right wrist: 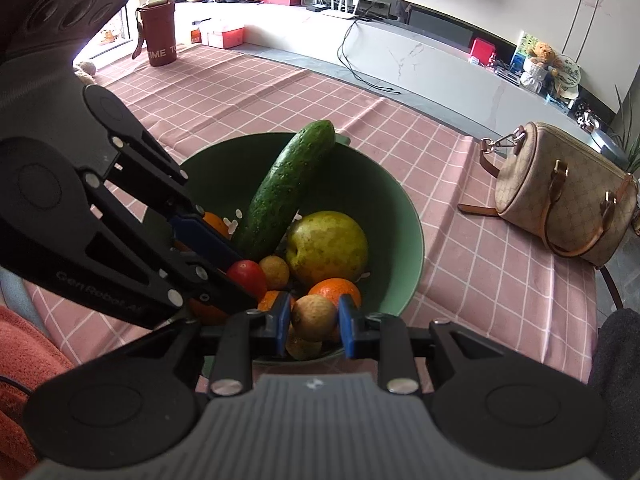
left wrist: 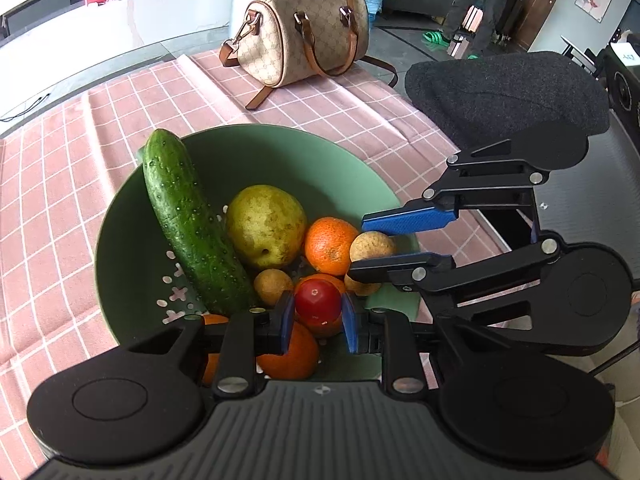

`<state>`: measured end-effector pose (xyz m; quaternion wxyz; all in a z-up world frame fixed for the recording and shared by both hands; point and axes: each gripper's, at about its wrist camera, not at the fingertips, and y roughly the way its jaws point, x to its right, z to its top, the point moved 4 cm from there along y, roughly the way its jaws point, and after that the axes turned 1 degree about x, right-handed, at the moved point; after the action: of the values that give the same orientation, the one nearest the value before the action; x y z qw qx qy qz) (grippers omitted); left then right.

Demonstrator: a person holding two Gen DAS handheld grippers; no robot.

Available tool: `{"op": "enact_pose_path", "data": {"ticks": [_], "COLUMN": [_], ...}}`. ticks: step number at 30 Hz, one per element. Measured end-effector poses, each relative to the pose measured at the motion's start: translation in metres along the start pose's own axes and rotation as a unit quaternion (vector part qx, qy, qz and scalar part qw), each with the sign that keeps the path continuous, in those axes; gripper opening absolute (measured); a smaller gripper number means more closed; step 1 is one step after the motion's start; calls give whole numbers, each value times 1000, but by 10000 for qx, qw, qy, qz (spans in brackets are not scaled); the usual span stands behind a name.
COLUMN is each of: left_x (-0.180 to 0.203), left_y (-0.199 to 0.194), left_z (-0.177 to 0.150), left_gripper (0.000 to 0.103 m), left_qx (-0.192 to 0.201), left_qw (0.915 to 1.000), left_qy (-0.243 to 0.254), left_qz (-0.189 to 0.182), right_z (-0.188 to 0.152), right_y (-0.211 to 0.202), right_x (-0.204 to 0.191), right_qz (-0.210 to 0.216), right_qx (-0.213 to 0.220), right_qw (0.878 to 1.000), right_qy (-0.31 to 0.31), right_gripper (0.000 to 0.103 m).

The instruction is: Organize fruits

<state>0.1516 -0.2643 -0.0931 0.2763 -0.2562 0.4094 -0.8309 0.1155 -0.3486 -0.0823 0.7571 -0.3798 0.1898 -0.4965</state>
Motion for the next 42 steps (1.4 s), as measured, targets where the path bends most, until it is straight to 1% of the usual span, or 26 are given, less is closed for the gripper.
{"op": "enact_pose_path", "data": {"ticks": [5, 8, 15, 17, 18, 20, 21, 26, 29, 32, 33, 34, 35, 36, 38, 42], "left_x": [-14, -19, -19, -19, -19, -19, -19, -15, -12, -13, -13, -13, -14, -15, -17, -20], "left_y": [0, 2, 0, -1, -2, -6, -9, -33, -55, -82, -93, -103, -112, -122, -140, -168], "left_z": [-2, -2, -3, -3, -2, -2, -2, -3, -4, -6, -8, -9, -10, -11, -15, -26], "left_gripper": [28, 29, 29, 33, 35, 43, 44, 45, 46, 48, 49, 53, 56, 56, 61, 67], "left_qx": [-101, -139, -129, -103, -63, 7, 40, 205, 368, 627, 760, 880, 978, 1108, 1295, 1513], "left_qw": [9998, 9997, 9996, 9997, 9997, 9998, 9998, 9994, 9983, 9961, 9947, 9929, 9909, 9883, 9839, 9719], "left_qy": [61, 91, 179, 181, 177, 172, 171, 229, 279, 139, 88, 22, -53, -129, -211, -376], "left_qz": [163, 190, 148, 139, 131, 107, 94, 161, 349, 602, 685, 803, 924, 1038, 1217, 1761], "right_z": [8, 12, 16, 16, 16, 17, 17, 24, 32, 44, 49, 53, 57, 60, 65, 69], "right_y": [7, 15, 27, 26, 25, 24, 23, 8, -6, -24, -32, -39, -45, -51, -61, -81], "right_x": [-7, -11, -12, -12, -12, -12, -12, -10, -10, -12, -13, -14, -16, -18, -23, -41], "right_qz": [264, 394, 365, 340, 320, 258, 247, 130, -22, -205, -271, -363, -489, -628, -805, -859], "right_qx": [139, 127, 27, 25, 31, 17, 19, 75, 116, 181, 226, 256, 287, 300, 326, 556], "right_qw": [9993, 9987, 9986, 9987, 9988, 9990, 9990, 9998, 9999, 9987, 9978, 9966, 9952, 9934, 9897, 9818], "right_qy": [-215, -291, -370, -366, -369, -377, -380, -146, 124, 429, 567, 687, 799, 915, 1139, 1598], "right_gripper": [21, 21, 22, 22, 24, 28, 28, 28, 28, 29, 33, 36, 42, 46, 48, 60]}}
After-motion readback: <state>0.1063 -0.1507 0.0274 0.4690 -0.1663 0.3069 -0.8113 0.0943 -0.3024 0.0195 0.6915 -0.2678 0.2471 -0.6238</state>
